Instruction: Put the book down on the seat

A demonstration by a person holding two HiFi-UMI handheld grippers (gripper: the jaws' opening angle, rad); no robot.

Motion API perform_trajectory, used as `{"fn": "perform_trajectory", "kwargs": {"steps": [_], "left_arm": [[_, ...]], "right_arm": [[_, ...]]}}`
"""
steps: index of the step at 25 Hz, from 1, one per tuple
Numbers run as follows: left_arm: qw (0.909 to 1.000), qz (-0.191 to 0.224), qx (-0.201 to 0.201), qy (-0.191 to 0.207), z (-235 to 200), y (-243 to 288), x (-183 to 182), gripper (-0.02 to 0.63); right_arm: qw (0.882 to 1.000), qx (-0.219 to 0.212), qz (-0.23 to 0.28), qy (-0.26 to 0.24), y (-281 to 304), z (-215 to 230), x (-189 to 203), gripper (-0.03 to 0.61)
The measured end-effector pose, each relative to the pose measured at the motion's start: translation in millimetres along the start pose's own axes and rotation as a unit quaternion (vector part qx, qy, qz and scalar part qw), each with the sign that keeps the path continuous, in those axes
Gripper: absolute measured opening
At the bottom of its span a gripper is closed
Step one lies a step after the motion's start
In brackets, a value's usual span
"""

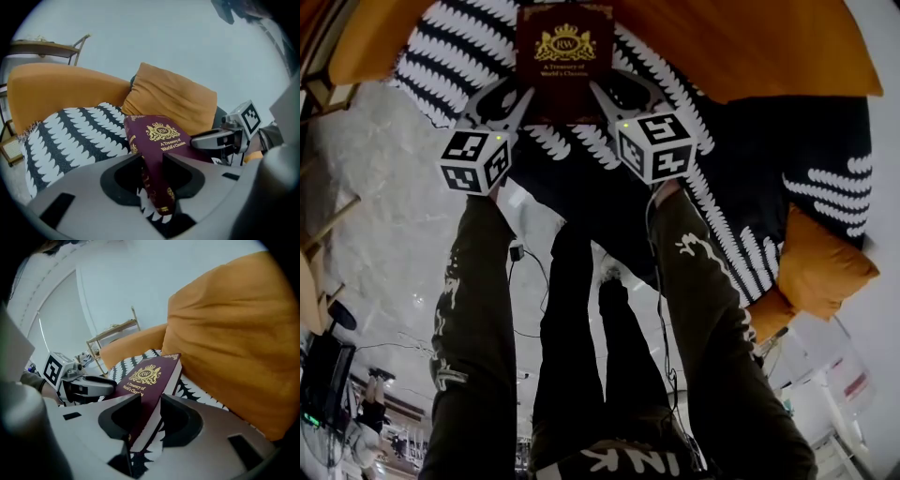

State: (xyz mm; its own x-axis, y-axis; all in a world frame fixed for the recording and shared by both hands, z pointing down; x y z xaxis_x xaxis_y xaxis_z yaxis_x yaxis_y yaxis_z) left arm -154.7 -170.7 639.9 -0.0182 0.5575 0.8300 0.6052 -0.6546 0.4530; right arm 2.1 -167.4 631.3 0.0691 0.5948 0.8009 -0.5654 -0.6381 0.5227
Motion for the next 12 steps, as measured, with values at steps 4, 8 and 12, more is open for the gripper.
{"fn": "perform_trajectory", "kwargs": {"steps": [4, 8, 12], "left_arm": [[0.9985, 0.051, -0.011, -0.018, 1.0, -4.0, -13.4, 0.047], [0.9966, 0.079, -0.012, 0.019, 11.9, -10.5, -30.1, 0.005], [0.9929, 0.1, -0.02, 0.062, 29.2, -27.0, -63.6, 0.003]], "right_arm": [[0.998, 0.054, 0.028, -0.034, -16.5, 20.3, -9.1, 0.049], [0.995, 0.065, 0.053, -0.062, -32.4, 25.8, -19.2, 0.011], [0.992, 0.059, 0.083, -0.08, -53.9, 11.9, -46.1, 0.011]]}}
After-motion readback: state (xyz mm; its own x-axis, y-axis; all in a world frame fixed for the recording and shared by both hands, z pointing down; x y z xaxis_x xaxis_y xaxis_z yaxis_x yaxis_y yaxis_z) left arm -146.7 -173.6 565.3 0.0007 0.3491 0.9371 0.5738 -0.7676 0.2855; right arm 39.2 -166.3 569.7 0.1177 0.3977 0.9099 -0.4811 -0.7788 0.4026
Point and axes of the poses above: the fingertips, and each gripper's own axes: y forward along the fingers, z to its right, x out of its underside, the point moved 3 cm from there along -y, backward along the fingers, and after that the axes turned 7 degrees about z, right-handed, at the moved point
